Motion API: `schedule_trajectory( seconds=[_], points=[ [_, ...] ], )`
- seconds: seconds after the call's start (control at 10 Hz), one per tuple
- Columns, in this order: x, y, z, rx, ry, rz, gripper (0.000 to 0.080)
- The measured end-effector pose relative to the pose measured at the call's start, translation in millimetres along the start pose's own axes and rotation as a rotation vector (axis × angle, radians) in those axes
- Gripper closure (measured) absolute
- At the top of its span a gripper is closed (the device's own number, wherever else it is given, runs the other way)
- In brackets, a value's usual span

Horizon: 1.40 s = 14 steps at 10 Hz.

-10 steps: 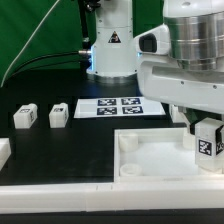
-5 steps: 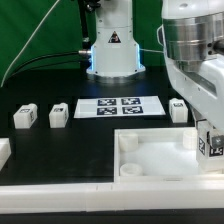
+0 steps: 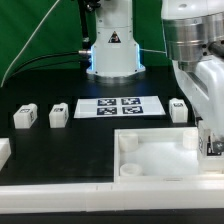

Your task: Assemble one leg

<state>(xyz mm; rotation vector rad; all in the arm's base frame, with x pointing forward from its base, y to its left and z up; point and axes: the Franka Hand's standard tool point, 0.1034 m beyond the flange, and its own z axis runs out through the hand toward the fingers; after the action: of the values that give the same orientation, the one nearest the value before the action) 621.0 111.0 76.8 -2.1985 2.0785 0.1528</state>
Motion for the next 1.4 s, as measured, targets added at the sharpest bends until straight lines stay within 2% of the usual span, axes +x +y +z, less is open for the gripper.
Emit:
schedule_trajectory(
  seconds=[0.1,0.3,0.5,0.9,1.4],
  points=[
    [-0.4,0.1,0.1,0.0,0.0,0.0,0.0185],
    [-0.2,0.2,0.1,-0.001,0.001,-0.156,0.0157],
    [0.0,2.8,1.2,-0.02,0.001,-0.39,0.0151],
    [-0.1,2.2,0.5,-0.024,0.004,-0.77,0.0151],
    [-0.8,0.2,-1.3,-0.07,0.054,-1.35,0.0151]
  ],
)
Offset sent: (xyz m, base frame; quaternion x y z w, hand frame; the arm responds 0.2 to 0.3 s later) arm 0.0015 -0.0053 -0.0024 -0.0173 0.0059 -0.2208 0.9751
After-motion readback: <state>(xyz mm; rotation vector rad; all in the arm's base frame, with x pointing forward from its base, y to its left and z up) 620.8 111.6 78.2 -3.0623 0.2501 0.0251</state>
